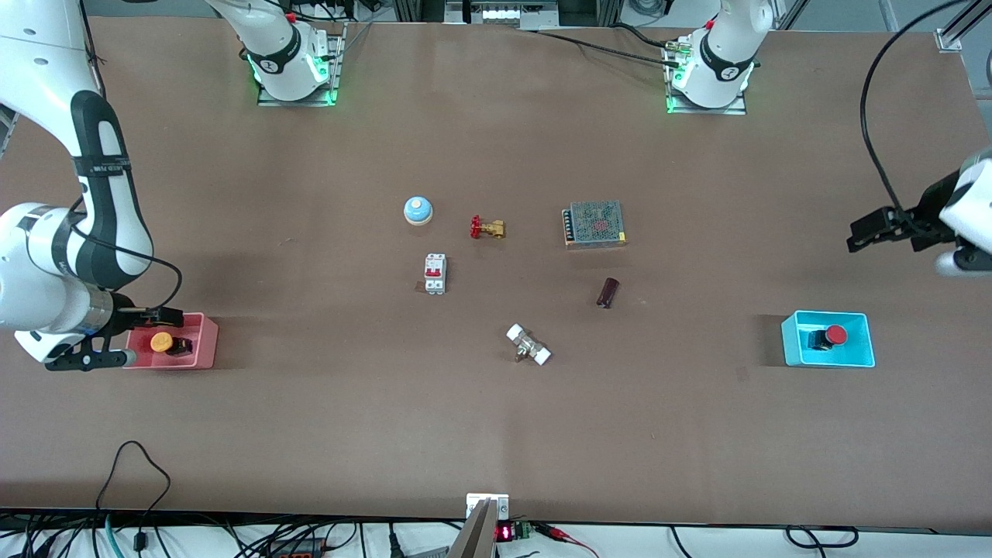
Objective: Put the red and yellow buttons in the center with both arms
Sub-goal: 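Lower the right gripper into the pink tray while the left gripper enters the cyan tray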
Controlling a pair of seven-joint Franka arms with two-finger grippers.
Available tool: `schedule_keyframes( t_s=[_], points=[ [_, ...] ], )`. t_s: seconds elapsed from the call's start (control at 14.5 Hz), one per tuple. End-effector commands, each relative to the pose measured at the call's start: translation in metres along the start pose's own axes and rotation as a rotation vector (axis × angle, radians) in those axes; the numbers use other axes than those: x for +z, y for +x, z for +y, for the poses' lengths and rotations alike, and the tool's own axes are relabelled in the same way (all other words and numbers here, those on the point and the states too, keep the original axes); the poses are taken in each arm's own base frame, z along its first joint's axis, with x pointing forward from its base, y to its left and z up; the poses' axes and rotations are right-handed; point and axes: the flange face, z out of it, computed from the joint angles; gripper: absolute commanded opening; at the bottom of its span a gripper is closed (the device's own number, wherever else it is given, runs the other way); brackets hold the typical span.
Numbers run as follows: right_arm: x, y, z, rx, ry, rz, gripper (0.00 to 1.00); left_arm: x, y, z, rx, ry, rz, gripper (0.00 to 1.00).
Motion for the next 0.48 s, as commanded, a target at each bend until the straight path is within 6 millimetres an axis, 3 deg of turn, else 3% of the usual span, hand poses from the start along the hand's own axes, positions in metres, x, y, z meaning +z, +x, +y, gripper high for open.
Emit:
schedule_keyframes(
  t_s=[0.0,0.14,0.41],
  points=[
    [0.004,0.009,0.004,-0.033,-0.009,0.032,1.0,0.02,0.018,-0.031,-0.013,-0.008,-0.005,1.0],
    [0.009,0.011,0.001,-0.04,-0.013,0.035,1.0,0.038,0.028,-0.05,0.005,-0.015,0.008,1.0],
    [0.002,0.011,0.009,-0.024,-0.009,0.051,1.0,0.103,0.049,-0.087,0.044,0.001,-0.017,1.0]
  ],
)
